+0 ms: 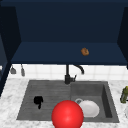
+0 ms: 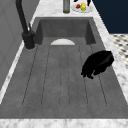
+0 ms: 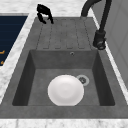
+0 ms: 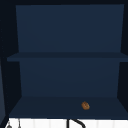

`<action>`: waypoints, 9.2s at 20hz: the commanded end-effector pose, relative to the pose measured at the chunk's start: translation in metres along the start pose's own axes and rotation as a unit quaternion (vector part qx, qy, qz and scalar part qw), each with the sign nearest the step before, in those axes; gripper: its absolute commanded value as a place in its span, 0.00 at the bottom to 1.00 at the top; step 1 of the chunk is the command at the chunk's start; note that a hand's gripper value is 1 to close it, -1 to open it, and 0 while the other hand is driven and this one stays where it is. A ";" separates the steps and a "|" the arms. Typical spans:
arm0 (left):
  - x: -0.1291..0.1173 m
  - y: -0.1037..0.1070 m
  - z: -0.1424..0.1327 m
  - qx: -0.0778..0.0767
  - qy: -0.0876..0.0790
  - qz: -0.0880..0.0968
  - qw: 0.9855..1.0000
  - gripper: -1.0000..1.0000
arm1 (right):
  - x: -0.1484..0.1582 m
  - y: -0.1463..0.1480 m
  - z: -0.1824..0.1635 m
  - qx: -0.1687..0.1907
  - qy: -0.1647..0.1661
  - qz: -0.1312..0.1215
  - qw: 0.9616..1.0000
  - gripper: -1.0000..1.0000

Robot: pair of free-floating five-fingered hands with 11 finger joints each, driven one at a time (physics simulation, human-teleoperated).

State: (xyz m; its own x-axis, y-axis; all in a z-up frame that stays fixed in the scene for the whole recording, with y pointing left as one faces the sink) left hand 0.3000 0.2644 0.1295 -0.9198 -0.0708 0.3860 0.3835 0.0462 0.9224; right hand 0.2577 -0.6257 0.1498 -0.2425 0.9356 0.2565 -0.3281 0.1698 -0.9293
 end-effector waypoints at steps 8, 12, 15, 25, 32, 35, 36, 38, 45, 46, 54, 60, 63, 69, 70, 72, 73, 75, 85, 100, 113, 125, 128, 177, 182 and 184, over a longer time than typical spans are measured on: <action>0.000 0.000 0.000 0.000 0.000 0.000 1.000 0.50 | 0.035 0.002 -0.003 0.015 0.007 0.010 1.000 0.00; 0.000 0.000 0.000 0.000 0.000 0.000 1.000 0.50 | 0.056 -0.008 0.014 -0.004 0.004 0.031 0.999 0.00; 0.000 0.000 0.000 0.000 0.000 0.000 1.000 0.50 | 0.071 -0.013 0.025 0.018 0.019 0.057 0.998 0.00; 0.000 0.000 0.000 0.000 0.000 0.000 1.000 0.50 | 0.113 -0.045 0.048 0.037 0.055 0.090 0.994 0.00; 0.000 0.000 0.000 0.000 0.000 0.000 1.000 0.50 | 0.145 -0.087 0.056 0.045 0.083 0.086 0.992 0.00; 0.000 0.000 0.000 0.000 0.000 0.000 1.000 0.50 | 0.155 -0.107 0.061 0.046 0.094 0.086 0.991 0.00; 0.000 0.000 0.000 0.000 0.000 0.000 1.000 0.50 | 0.158 -0.113 0.065 0.047 0.092 0.085 0.991 0.00; 0.000 0.000 0.000 0.000 0.000 0.000 1.000 0.50 | 0.165 -0.123 0.075 0.049 0.088 0.086 0.991 0.00; 0.000 0.000 0.000 0.000 0.000 0.000 1.000 0.50 | 0.184 -0.160 0.103 0.055 0.091 0.084 0.991 0.00; 0.000 0.000 0.000 0.000 0.000 0.000 1.000 0.50 | 0.186 -0.166 0.106 0.053 0.092 0.086 0.991 0.00; 0.000 0.000 0.000 0.000 0.000 0.000 1.000 0.50 | 0.203 -0.222 0.123 0.056 0.102 0.103 0.988 0.00; 0.000 0.000 0.000 0.000 0.000 0.000 1.000 0.50 | 0.203 -0.239 0.101 0.056 0.128 0.153 0.978 0.00; 0.000 0.000 0.000 0.000 0.000 0.000 1.000 0.50 | 0.199 -0.235 0.082 0.087 0.135 0.161 0.974 0.00; 0.000 0.000 0.000 0.000 0.000 0.000 1.000 0.50 | 0.188 -0.238 0.041 0.071 0.162 0.172 0.969 0.00; 0.000 0.000 0.000 0.000 0.000 0.000 1.000 0.50 | 0.186 -0.238 0.034 0.065 0.164 0.175 0.969 0.00; 0.000 0.000 0.000 0.000 0.000 0.000 1.000 0.50 | 0.181 -0.240 0.020 0.057 0.166 0.178 0.968 0.00; 0.000 0.000 0.000 0.000 0.000 0.000 1.000 0.50 | 0.179 -0.240 0.013 0.055 0.167 0.180 0.968 0.00; 0.000 0.000 0.000 0.000 0.000 0.000 1.000 0.50 | 0.173 -0.236 0.000 0.052 0.167 0.184 0.967 0.00; 0.000 0.000 0.000 0.000 0.000 0.000 1.000 0.50 | 0.138 -0.215 -0.053 0.111 0.157 0.164 0.968 0.00; 0.000 0.000 0.000 0.000 0.000 0.000 1.000 0.50 | 0.084 -0.178 -0.102 0.152 0.153 0.105 0.971 0.00; 0.000 0.000 0.000 0.000 0.000 0.000 1.000 0.50 | 0.071 -0.167 -0.125 0.237 0.171 0.115 0.950 0.00; 0.000 0.000 0.000 0.000 0.000 0.000 1.000 0.50 | 0.063 -0.158 -0.143 0.256 0.175 0.107 0.945 0.00; 0.000 0.000 0.000 0.000 0.000 0.000 1.000 0.50 | 0.061 -0.152 -0.146 0.251 0.176 0.108 0.946 0.00; 0.000 0.000 0.000 0.000 0.000 0.000 1.000 0.50 | 0.043 -0.130 -0.195 0.168 0.168 0.125 0.963 0.00; 0.000 0.000 0.000 0.000 0.000 0.000 1.000 0.50 | 0.041 -0.139 -0.189 0.172 0.158 0.115 0.965 0.00; 0.000 0.000 0.000 0.000 0.000 0.000 1.000 0.50 | 0.042 -0.140 -0.187 0.174 0.153 0.117 0.966 0.00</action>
State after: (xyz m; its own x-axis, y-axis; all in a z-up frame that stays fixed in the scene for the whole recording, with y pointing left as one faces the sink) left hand 0.3000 0.2644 0.1295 -0.9198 -0.0708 0.3860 0.3835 0.0462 0.9224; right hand 0.4668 -0.5516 0.2382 -0.0712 0.9911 -0.1126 -0.6004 -0.1327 -0.7886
